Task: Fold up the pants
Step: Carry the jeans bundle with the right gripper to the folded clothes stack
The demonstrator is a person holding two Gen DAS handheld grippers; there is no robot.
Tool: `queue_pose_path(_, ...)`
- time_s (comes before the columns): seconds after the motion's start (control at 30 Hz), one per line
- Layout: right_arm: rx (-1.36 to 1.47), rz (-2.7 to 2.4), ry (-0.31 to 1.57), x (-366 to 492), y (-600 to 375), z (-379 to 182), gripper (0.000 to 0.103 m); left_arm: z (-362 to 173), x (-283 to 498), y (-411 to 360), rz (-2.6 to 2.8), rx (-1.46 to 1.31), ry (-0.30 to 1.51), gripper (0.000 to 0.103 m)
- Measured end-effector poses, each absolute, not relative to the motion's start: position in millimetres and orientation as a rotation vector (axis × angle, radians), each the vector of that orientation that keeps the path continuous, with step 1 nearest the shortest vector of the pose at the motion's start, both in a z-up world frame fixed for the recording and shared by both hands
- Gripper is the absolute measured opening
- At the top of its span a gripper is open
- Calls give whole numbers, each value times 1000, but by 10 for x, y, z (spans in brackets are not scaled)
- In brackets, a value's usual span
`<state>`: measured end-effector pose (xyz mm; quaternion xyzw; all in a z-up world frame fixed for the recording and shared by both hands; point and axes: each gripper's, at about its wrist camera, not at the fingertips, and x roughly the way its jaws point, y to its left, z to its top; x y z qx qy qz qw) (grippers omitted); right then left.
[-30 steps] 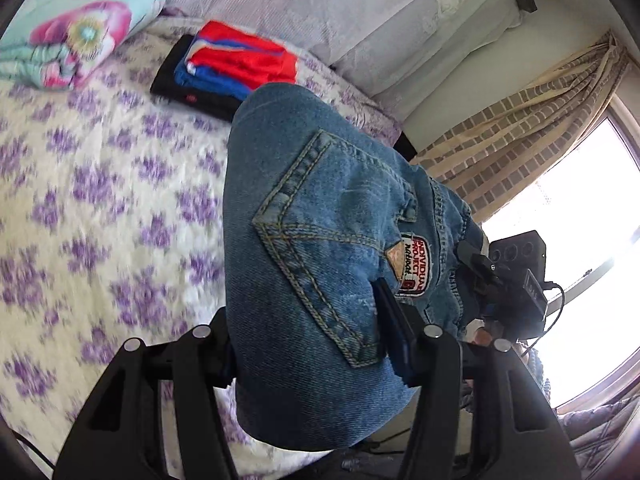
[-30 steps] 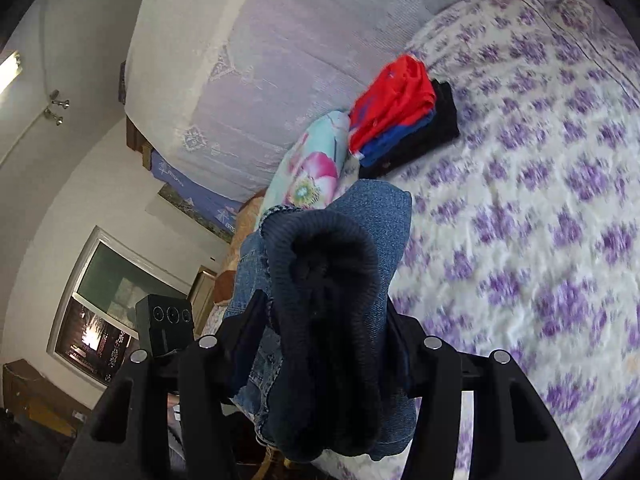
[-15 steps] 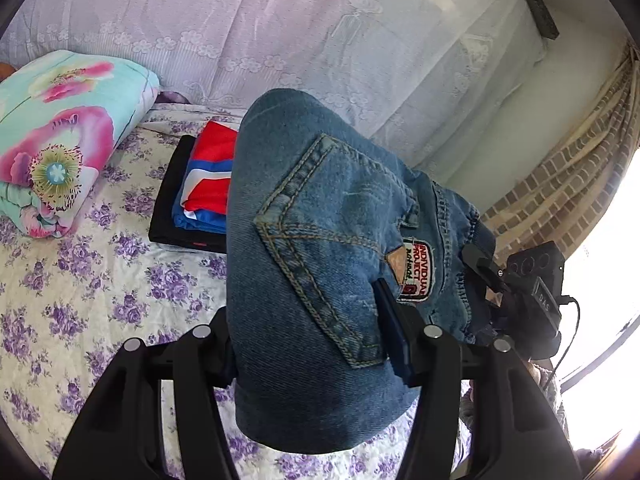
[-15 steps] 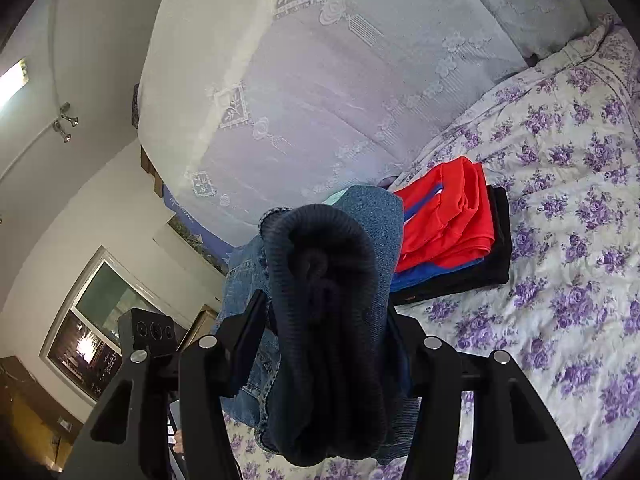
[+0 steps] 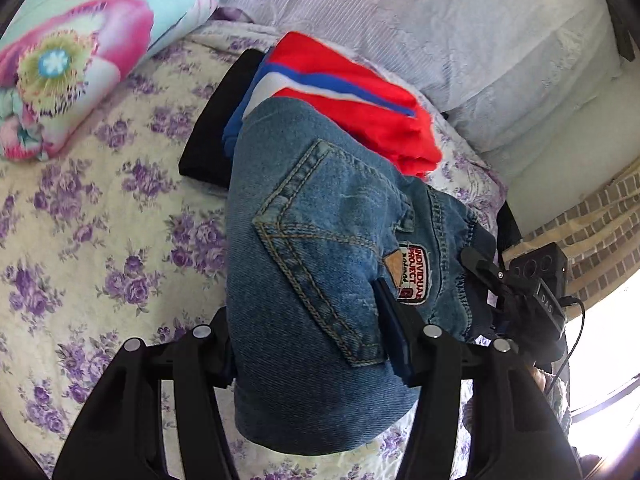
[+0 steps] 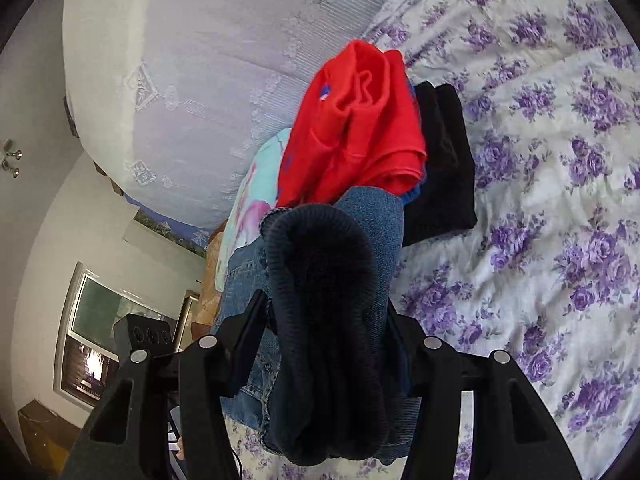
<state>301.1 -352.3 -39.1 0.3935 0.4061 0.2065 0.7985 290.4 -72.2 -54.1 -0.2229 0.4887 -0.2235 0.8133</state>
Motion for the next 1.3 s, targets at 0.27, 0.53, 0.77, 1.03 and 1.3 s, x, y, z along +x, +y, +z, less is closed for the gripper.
queue_pose_path(0.27, 762, 486, 731, 3208, -3564, 310, 55, 19, 3142, -703, -526, -520, 952, 53)
queue_pose_path(0.53, 621, 440, 576, 3859, -3675, 1031, 54, 762, 3920, -870, -522, -471, 868, 53)
queue_pose_path(0.77, 589, 369, 590, 4291, -3793, 752, 54, 525, 4423, -981, -478, -533, 909, 53)
queue_pose_path(1.03, 673, 302, 715, 4649, -3940, -148, 66, -328, 4793, -1008, -403, -549, 1030, 63)
queue_pose_path(1.3, 596, 300, 649, 4583, -3907, -8, 77, -258, 4788, -1019, -415, -521, 986, 65)
